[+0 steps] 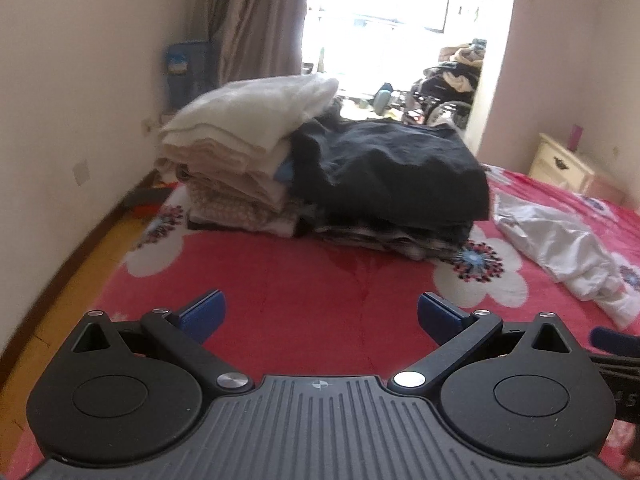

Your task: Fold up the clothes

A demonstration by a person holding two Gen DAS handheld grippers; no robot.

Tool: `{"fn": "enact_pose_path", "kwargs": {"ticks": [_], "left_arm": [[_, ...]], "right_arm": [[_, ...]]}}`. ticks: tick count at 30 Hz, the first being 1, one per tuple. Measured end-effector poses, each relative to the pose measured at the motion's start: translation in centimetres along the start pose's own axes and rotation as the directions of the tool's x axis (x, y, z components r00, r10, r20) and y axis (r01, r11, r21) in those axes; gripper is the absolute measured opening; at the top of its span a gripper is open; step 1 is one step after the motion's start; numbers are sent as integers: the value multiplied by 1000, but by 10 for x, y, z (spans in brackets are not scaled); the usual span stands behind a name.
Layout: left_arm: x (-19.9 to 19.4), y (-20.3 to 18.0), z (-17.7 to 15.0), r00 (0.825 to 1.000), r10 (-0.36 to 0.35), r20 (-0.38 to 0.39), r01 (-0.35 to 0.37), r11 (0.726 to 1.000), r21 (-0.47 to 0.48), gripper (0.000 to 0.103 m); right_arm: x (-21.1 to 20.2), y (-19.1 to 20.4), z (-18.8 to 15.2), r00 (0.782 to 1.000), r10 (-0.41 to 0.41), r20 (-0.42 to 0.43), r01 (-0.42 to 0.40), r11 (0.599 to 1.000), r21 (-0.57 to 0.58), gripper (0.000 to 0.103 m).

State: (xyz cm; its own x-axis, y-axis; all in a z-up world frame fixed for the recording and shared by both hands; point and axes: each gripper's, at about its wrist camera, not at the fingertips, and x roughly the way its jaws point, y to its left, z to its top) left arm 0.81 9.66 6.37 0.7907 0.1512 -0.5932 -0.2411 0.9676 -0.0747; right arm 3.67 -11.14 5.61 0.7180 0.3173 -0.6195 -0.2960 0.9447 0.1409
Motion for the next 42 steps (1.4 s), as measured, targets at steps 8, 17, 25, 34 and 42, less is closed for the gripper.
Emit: {"fn": "enact_pose_path", "kwargs": {"ticks": [8,17,25,34,42], "left_arm": [[-10,5,2,995,47,90,-47,999,8,103],[-9,0,5,994,79,79,-83,995,51,103],[-4,4,4,994,90,58,-91,996,23,103],[-2,3,5,994,97,47,-97,995,4,103],[-1,5,4,995,93,36,-92,996,-19,103]], "right_arm": [[-6,9,4,1000,1,17,-1,1000,-6,100],[-10,16,8,999,19,32,-19,1000,-1,102],[-8,19,8,999,23,27,-23,1000,-7,103],[-7,18,9,1000,8,27,-8,1000,0,103],[-7,16,9,1000,-1,27,1,1000,8,103]]}}
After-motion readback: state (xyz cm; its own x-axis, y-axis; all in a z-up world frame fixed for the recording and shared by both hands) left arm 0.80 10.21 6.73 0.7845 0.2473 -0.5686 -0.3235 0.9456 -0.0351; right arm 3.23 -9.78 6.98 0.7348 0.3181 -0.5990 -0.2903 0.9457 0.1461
